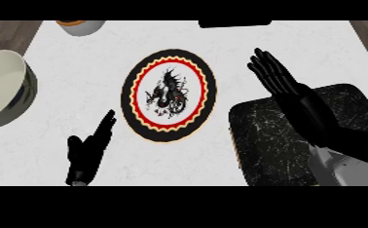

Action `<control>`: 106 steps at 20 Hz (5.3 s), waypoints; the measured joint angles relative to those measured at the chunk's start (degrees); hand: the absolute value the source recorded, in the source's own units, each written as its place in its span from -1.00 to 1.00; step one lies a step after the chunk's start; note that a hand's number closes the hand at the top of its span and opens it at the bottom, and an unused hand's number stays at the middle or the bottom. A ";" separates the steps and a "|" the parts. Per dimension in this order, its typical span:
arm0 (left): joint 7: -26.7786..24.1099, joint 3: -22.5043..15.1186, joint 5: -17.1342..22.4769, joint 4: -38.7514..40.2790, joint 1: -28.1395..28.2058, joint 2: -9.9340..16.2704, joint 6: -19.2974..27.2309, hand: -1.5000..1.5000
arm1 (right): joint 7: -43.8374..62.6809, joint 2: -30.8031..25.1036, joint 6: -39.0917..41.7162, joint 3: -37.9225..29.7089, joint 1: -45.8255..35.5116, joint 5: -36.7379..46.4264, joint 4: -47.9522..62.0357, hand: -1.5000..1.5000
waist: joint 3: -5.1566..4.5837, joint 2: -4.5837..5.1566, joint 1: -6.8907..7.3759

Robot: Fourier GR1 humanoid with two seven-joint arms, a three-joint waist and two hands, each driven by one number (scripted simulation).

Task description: Pick the pear from the tray and place it in the plate

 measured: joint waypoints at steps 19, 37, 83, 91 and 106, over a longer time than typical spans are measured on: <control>-8.21 8.16 -2.02 -1.42 -5.04 5.79 -2.86 0.00 | 18.79 0.94 -30.89 1.53 0.62 25.76 21.00 -1.00 | -3.81 -1.85 0.40; -8.25 10.20 -3.16 -1.06 -5.50 5.22 -4.65 0.00 | 56.38 -18.51 -4.53 4.48 -2.45 30.90 5.43 -1.00 | -3.85 -2.01 0.32; -5.44 17.23 -9.21 -2.57 -5.61 -0.02 -10.11 0.00 | 48.32 -3.41 10.38 -3.52 -0.57 53.53 27.52 1.00 | -4.98 -2.83 -0.24; -6.54 18.56 -9.43 -1.67 -3.81 -0.05 -8.99 0.00 | 60.40 7.66 -14.13 4.26 13.50 70.51 9.44 1.00 | -4.48 -3.31 -2.73; -7.43 18.30 -10.23 -0.35 -5.12 -0.49 -10.08 0.00 | 70.94 18.98 -16.77 27.81 29.67 119.30 -17.07 1.00 | -3.89 -2.32 -0.94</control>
